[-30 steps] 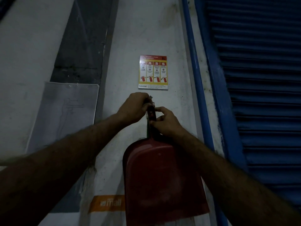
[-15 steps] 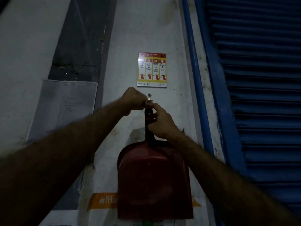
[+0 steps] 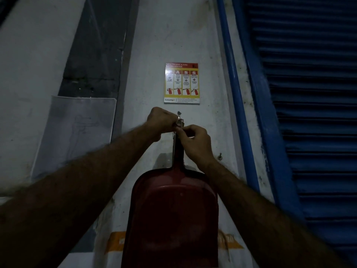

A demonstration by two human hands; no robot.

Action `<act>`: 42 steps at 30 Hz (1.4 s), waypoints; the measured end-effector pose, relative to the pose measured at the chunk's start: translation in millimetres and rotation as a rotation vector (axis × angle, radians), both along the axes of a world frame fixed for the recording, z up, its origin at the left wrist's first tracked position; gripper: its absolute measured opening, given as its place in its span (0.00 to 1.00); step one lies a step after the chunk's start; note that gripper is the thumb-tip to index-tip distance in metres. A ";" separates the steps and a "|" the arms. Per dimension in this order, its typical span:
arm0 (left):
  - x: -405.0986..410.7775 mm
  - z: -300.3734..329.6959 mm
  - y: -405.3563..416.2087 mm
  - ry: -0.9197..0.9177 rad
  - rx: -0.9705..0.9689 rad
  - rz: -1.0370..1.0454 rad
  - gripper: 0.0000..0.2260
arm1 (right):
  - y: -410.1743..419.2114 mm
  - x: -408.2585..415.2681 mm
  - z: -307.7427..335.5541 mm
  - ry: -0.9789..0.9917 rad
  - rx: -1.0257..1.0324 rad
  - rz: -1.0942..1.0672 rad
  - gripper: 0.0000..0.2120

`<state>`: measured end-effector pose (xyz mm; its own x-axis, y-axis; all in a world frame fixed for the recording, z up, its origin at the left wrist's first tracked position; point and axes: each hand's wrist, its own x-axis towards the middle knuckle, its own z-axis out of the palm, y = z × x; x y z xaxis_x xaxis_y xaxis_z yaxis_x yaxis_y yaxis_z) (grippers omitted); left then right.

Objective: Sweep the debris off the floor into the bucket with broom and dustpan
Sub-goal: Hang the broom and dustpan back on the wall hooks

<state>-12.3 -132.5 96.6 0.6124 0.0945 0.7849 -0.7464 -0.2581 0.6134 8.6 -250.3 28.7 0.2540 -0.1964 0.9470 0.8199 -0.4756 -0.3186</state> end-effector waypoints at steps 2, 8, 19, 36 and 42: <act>-0.3 -0.7 0.2 -0.014 0.019 -0.011 0.02 | -0.9 2.5 6.7 0.032 0.019 0.015 0.12; 7.1 -3.8 -2.0 -0.005 -0.090 -0.171 0.05 | 2.7 8.7 20.5 0.075 0.089 -0.002 0.09; 30.6 -0.3 -4.6 -0.039 -0.103 -0.057 0.18 | 13.4 14.6 45.9 0.102 0.279 0.146 0.06; 27.6 13.4 -12.7 0.063 -0.177 -0.108 0.08 | 5.5 24.6 48.9 0.083 0.235 0.246 0.04; 45.6 11.8 -3.0 -0.018 -0.082 -0.007 0.09 | 5.9 28.7 54.6 0.126 0.261 0.289 0.03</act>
